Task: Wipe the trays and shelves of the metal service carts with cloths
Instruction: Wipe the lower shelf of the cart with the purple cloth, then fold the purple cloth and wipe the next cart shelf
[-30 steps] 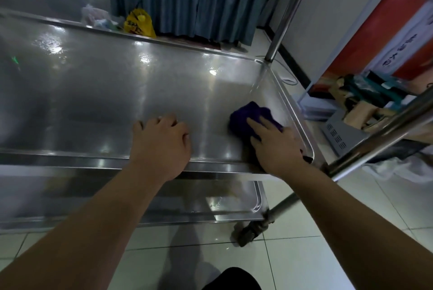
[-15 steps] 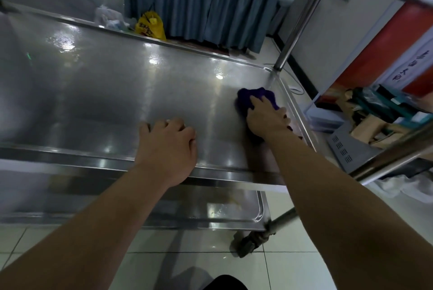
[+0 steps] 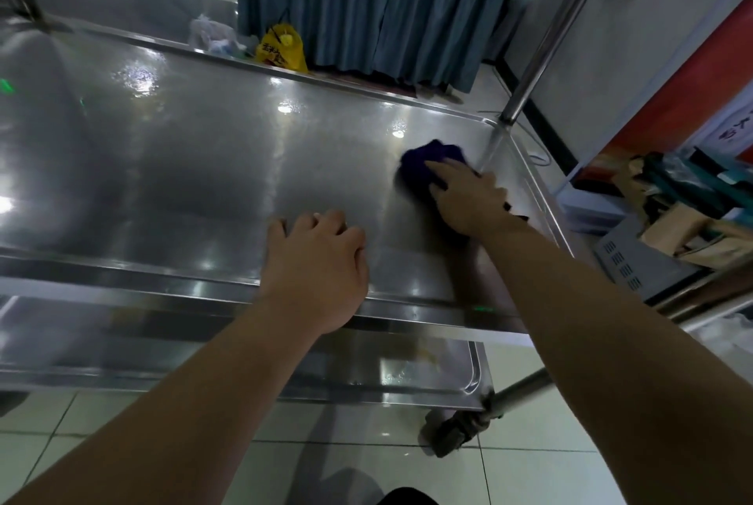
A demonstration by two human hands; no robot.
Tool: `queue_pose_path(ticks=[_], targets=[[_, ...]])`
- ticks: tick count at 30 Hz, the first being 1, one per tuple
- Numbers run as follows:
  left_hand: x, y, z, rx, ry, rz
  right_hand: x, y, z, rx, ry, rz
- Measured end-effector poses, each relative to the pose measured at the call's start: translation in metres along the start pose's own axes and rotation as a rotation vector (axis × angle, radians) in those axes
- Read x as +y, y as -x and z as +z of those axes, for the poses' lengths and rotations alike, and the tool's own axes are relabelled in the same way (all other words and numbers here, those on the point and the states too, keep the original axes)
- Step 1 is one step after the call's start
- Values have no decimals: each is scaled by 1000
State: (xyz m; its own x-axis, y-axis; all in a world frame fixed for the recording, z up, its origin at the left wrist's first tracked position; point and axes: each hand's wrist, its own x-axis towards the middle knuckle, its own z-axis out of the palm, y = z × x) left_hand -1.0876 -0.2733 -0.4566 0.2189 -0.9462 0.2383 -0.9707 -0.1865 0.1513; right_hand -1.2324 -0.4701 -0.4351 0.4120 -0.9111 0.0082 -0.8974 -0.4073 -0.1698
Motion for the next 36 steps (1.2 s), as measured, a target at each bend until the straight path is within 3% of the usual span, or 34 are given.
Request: queue_pose_path(ticks=[2, 4, 8, 12, 16, 20, 26, 36], targets=[[0, 0, -1, -2, 12, 6, 0, 15, 1, -3, 2, -153], [-1, 1, -1, 5, 13, 8, 17, 28, -3, -1, -33, -173], [-1, 0, -1, -2, 24, 19, 63, 47, -14, 50, -23, 150], [-3, -1, 0, -34, 19, 7, 42, 62, -7, 37, 52, 329], [-3, -1, -5, -69, 25, 21, 11, 96, 5, 107, 106, 212], [-6, -2, -14, -167, 18, 76, -3, 130, 3, 174, 7, 140], [-19, -3, -38, -469, 0, 200, -35, 166, -7, -1, -26, 232], [-10, 30, -152, -596, 256, 68, -62, 226, -115, -371, -269, 276]])
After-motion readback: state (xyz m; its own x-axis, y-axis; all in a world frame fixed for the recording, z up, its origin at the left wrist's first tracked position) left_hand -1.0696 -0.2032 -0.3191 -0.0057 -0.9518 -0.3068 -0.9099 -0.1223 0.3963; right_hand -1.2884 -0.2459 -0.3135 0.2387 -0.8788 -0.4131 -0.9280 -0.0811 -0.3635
